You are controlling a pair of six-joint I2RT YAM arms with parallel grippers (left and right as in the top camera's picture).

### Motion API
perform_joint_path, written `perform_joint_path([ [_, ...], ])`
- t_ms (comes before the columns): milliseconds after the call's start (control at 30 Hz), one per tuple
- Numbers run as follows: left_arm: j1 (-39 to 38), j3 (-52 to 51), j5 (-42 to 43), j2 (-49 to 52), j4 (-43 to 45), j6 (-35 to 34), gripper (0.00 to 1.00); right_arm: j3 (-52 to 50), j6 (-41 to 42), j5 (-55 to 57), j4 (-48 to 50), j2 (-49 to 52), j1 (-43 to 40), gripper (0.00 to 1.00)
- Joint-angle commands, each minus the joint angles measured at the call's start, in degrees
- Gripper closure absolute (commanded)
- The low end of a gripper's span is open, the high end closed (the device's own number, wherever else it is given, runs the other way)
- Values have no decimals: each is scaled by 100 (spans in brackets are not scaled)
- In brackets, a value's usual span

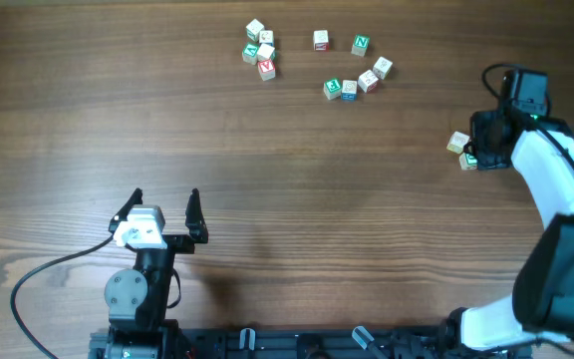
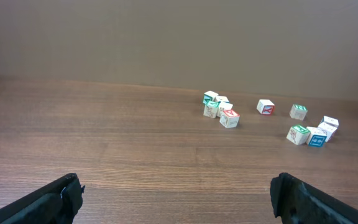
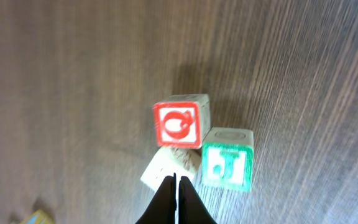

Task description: Form a circle

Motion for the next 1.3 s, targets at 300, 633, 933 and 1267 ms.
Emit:
perform_joint_path([
  [300,-26,-37,90,-48,-4,-37,0,-50,-1810,551,-1217,-476,17,96],
  [633,-26,-37,90,-48,-4,-37,0,-50,-3355,72,962,4,-721,96],
  [933,-26,-37,90,-48,-4,-37,0,-50,-4942,-844,2044,726,-697,96],
  [1267,-26,-37,90,-48,-4,-37,0,-50,-5171,-577,1812,1027,-697,96],
])
